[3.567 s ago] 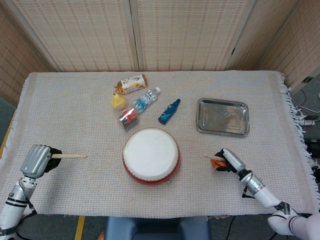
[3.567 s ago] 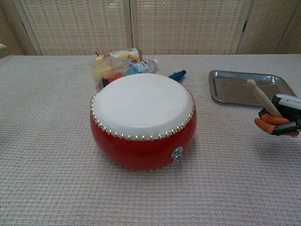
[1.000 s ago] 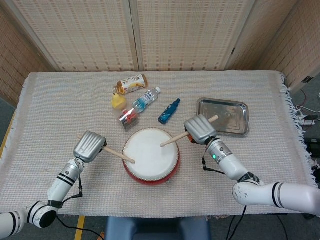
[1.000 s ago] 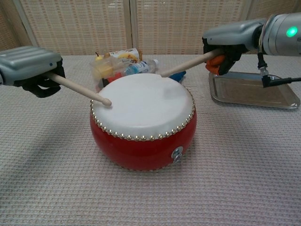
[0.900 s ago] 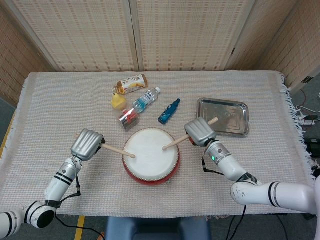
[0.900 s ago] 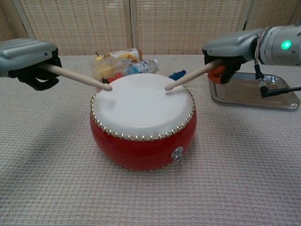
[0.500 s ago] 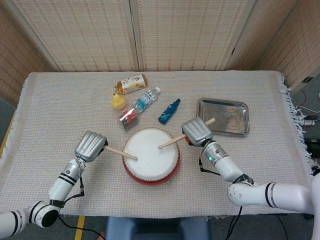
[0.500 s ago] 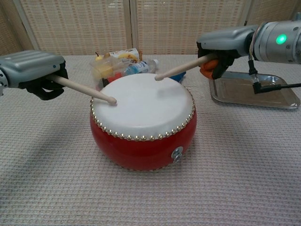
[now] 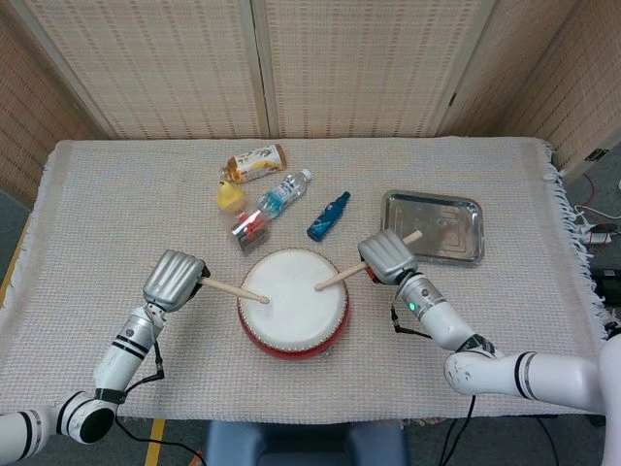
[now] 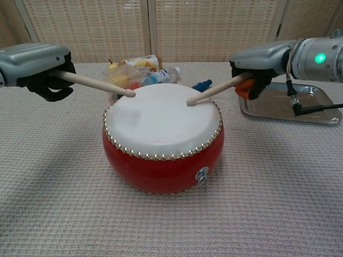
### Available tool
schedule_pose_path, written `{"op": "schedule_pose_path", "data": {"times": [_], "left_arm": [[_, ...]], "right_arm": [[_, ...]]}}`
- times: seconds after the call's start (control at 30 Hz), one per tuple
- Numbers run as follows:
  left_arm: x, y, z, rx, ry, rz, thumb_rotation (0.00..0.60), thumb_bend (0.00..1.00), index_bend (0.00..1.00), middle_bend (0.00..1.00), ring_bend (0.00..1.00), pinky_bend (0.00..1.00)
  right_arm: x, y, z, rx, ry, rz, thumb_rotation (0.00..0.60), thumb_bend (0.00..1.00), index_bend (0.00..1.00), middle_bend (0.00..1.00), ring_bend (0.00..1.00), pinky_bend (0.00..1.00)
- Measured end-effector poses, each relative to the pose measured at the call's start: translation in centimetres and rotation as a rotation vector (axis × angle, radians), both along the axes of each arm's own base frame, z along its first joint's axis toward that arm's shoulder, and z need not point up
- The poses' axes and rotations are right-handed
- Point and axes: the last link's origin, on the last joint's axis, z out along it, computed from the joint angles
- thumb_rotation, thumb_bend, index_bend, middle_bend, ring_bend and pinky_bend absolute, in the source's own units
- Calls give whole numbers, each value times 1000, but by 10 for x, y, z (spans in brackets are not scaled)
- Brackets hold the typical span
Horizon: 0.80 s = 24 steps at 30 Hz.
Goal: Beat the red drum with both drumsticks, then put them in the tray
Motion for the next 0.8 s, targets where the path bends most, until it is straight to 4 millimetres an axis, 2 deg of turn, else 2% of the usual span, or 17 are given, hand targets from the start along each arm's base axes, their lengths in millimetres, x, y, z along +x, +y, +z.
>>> {"op": "schedule_pose_path", "data": {"times": [0.13,0.33,0.43,0.8], "left_arm": [[-1,1,-3,-17,-4,15,600,845,1000,1000,1000,1000],[-11,1,-26,-27,121,1,600,844,1000,1000,1000,1000],[-14,0,-36,-23,159,-6,600,844,1000,1000,1000,1000],[5,1,2,27,-15,-6,600,845,1000,1000,1000,1000]], "right_arm": [[6,1,1,-7,-29,-3,600,969,1000,1000,1000,1000],[30,4,21,-19,-176,21,600,969,1000,1000,1000,1000],[31,4,26,-25,-188,22,600,969,1000,1000,1000,1000],[2,4,-6,24,-2,-8,600,969,1000,1000,1000,1000]]}}
